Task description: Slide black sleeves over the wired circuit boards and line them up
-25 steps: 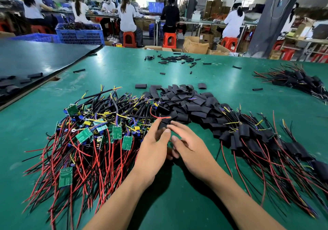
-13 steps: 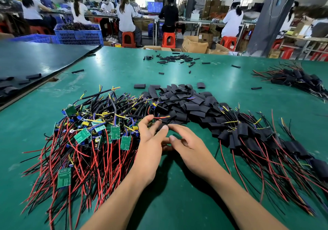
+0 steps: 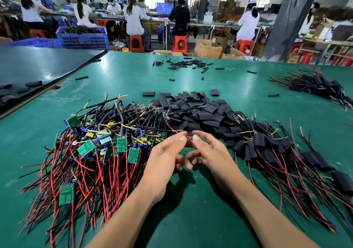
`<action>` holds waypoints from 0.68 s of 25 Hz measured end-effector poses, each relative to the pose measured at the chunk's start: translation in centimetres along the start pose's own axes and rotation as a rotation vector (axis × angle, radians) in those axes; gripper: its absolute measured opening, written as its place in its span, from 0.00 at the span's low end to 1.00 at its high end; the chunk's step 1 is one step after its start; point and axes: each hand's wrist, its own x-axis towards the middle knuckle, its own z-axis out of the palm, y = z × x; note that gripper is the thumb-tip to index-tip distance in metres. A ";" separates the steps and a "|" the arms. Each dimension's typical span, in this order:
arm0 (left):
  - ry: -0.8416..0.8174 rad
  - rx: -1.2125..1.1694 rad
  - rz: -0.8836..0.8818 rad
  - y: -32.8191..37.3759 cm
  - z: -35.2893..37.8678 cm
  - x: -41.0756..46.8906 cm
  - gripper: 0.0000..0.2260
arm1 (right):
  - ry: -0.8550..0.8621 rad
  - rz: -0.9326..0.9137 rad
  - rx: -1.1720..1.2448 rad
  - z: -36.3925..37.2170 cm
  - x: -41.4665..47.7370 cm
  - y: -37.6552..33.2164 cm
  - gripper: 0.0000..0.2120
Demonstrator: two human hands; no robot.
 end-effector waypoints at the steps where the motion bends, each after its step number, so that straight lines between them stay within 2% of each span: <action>1: -0.013 0.022 0.006 0.0 0.1 -0.1 0.10 | 0.003 -0.004 -0.002 -0.2 0.0 0.0 0.10; 5: -0.110 0.076 0.045 0.3 0.3 -0.5 0.10 | -0.001 -0.067 -0.025 -0.8 -0.3 -0.2 0.08; 8: -0.003 0.017 0.048 0.2 0.2 -0.2 0.07 | 0.086 -0.043 0.064 -0.7 -0.1 -0.5 0.10; 10: 0.094 -0.012 0.013 0.0 -0.1 0.1 0.04 | 0.124 0.037 0.253 -1.0 0.1 -1.0 0.09; 14: 0.108 -0.059 -0.078 0.1 -0.5 0.5 0.12 | -0.010 0.261 0.610 -2.0 -0.2 -2.4 0.08; 17: 0.060 -0.082 -0.136 0.3 -0.5 0.7 0.19 | -0.154 0.358 0.593 -2.4 -0.7 -2.6 0.07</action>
